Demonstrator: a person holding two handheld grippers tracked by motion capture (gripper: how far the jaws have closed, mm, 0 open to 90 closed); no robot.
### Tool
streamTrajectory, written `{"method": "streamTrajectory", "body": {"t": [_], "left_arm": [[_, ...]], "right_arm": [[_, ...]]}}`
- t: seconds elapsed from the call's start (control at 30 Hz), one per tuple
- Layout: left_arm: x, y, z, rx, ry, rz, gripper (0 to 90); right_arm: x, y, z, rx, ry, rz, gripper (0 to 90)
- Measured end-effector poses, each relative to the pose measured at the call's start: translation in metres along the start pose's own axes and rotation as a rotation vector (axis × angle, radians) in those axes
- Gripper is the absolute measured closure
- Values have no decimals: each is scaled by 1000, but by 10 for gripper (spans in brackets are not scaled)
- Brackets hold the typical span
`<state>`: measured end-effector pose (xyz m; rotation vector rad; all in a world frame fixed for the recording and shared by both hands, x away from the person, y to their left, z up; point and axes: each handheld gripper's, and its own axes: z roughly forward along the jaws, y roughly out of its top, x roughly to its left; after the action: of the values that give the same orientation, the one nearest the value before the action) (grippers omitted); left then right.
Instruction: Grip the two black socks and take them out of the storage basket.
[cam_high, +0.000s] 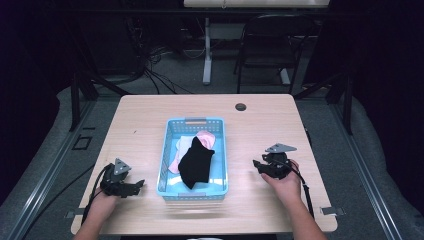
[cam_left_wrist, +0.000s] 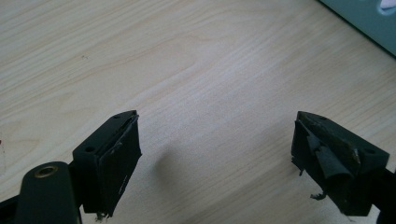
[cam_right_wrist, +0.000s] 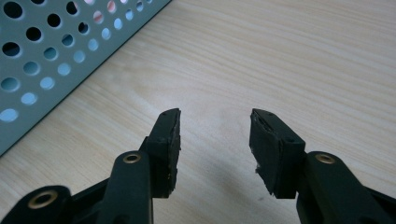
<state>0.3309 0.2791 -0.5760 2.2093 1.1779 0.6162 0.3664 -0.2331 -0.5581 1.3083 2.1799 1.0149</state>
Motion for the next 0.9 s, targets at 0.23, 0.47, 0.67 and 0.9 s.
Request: {"method": "streamTrajectory", "body": {"t": [0.23, 0.47, 0.67, 0.9], "left_arm": [[0, 0, 0, 8, -1, 2, 155], [0, -1, 0, 6, 0, -2, 155], [0, 0, 0, 9, -1, 0, 155], [0, 0, 0, 9, -1, 3, 155]], "right_arm": [[4, 15, -6, -23, 36, 9, 534], [15, 41, -10, -19, 73, -49, 562], [26, 66, -11, -19, 139, -93, 526], [41, 95, -8, -34, 204, -158, 516]]}}
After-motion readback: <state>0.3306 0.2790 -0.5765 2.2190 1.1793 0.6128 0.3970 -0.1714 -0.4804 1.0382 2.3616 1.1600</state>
